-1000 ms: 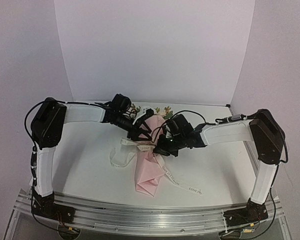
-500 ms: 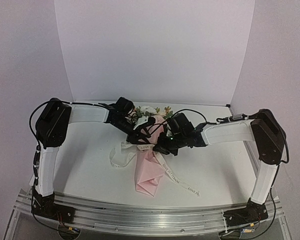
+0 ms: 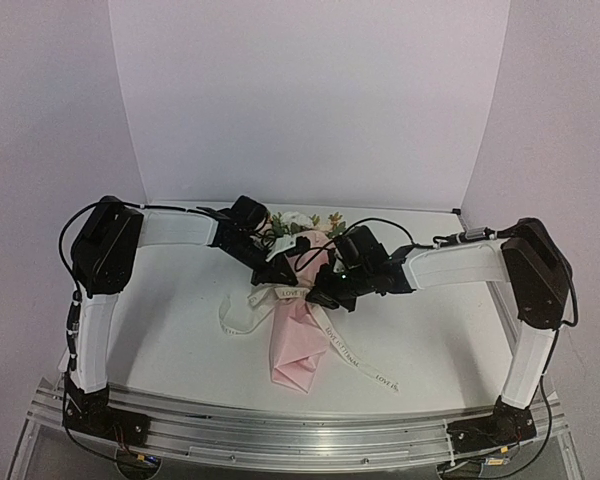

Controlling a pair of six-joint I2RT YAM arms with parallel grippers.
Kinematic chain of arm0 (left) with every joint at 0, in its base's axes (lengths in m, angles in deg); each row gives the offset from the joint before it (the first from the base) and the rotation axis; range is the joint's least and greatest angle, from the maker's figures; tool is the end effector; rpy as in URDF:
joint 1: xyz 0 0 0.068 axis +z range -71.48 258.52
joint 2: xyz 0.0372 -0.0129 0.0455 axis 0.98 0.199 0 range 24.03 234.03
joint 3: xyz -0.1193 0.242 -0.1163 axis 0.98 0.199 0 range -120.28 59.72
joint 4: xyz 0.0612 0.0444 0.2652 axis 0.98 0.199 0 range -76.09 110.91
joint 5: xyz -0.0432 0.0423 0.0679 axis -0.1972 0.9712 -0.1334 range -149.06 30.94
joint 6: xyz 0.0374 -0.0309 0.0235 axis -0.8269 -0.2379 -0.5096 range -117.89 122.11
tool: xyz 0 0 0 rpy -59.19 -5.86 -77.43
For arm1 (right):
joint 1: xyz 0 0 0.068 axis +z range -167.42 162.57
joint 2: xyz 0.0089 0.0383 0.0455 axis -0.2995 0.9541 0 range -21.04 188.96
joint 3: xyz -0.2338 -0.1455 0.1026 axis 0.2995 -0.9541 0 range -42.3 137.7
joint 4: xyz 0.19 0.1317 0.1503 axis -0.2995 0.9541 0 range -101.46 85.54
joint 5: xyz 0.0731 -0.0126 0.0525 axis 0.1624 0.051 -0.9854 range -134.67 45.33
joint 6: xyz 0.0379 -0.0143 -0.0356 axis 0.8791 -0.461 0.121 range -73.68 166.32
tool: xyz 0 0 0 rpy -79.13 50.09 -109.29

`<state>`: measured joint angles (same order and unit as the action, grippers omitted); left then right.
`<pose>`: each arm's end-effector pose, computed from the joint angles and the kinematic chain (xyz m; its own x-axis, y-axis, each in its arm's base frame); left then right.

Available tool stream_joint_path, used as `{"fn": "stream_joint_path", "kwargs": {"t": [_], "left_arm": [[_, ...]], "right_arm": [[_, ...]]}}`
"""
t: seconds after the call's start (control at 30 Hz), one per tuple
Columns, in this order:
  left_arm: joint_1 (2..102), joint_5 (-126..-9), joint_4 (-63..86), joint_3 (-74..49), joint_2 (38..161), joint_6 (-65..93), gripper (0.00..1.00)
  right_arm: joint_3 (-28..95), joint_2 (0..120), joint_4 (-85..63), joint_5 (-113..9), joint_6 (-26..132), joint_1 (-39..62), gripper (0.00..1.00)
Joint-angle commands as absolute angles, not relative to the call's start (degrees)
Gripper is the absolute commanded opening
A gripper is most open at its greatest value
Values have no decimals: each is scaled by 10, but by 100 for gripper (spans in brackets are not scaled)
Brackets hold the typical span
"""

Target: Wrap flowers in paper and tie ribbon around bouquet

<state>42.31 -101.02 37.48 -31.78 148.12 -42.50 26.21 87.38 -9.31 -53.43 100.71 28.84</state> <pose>0.3795 -0.3073 0.1771 0.0424 0.6161 -0.7866 0.9973 -0.0740 -0.0042 0.2929 0.3140 0.1906 -0.9137 0.2072 -0.3495 -0.0849 0.7438 0.6630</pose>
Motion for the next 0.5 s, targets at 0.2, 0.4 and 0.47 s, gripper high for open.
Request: {"fn": "stream_joint_path", "kwargs": {"t": [0.2, 0.4, 0.47], "left_arm": [[424, -1079, 347, -306, 1392, -332, 0], [424, -1081, 346, -272, 1371, -323, 0], [424, -1084, 343, -265, 1367, -319, 0]], "right_arm": [[313, 893, -136, -526, 1048, 288, 0], [314, 911, -167, -491, 1086, 285, 0], [315, 919, -179, -484, 1094, 284, 0]]}}
